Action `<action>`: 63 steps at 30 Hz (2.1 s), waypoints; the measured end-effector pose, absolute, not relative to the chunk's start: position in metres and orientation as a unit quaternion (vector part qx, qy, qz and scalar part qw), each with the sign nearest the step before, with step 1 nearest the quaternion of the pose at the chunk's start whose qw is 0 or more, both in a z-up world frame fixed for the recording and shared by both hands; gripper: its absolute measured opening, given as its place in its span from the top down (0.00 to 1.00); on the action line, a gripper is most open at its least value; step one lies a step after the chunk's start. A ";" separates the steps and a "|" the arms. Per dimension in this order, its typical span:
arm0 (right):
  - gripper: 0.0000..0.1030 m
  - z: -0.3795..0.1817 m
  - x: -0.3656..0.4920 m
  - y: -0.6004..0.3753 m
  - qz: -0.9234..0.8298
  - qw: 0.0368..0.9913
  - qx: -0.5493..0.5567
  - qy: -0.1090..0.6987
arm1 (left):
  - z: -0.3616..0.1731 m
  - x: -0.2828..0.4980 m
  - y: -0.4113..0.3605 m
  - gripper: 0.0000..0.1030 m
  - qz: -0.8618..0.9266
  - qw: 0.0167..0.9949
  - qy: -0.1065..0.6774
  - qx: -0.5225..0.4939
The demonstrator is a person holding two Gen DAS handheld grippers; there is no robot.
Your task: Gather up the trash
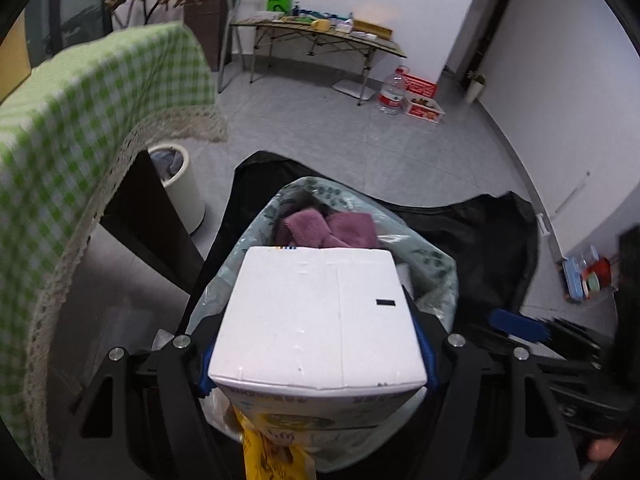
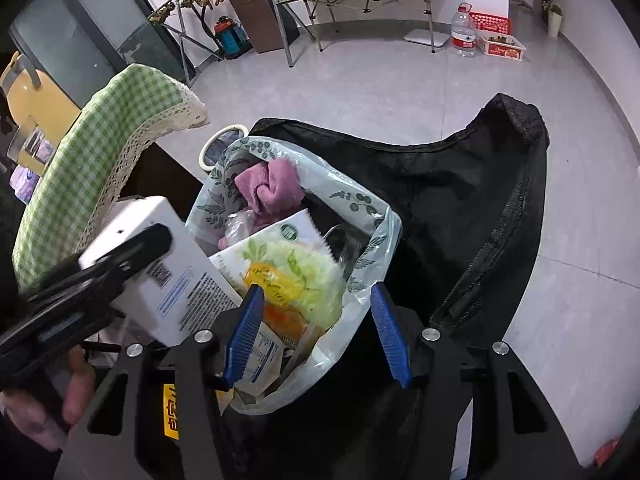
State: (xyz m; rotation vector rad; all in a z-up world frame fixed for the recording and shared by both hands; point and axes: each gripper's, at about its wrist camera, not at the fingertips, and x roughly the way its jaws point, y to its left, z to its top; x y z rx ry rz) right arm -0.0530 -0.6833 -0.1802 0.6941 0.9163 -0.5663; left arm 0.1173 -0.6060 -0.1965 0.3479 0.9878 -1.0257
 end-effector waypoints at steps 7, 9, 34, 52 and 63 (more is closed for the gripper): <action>0.48 -0.183 -0.056 -0.688 -0.266 0.797 0.336 0.425 | -0.217 0.119 -0.612 0.32 -0.465 0.740 0.457 0.167; 0.48 -0.182 -0.055 -0.687 -0.264 0.798 0.336 0.426 | -0.219 0.121 -0.616 0.31 -0.458 0.740 0.463 0.167; 0.42 -0.130 -0.038 -0.673 -0.268 0.816 0.275 0.433 | -0.107 0.167 -0.558 0.17 -0.448 0.776 0.414 0.160; 0.33 -0.005 -0.004 -0.607 -0.289 0.866 0.125 0.390 | -0.002 0.165 -0.423 0.10 -0.480 0.819 0.306 0.066; 0.32 0.064 0.034 -0.536 -0.262 0.909 0.038 0.323 | 0.051 0.181 -0.325 0.08 -0.449 0.860 0.242 0.011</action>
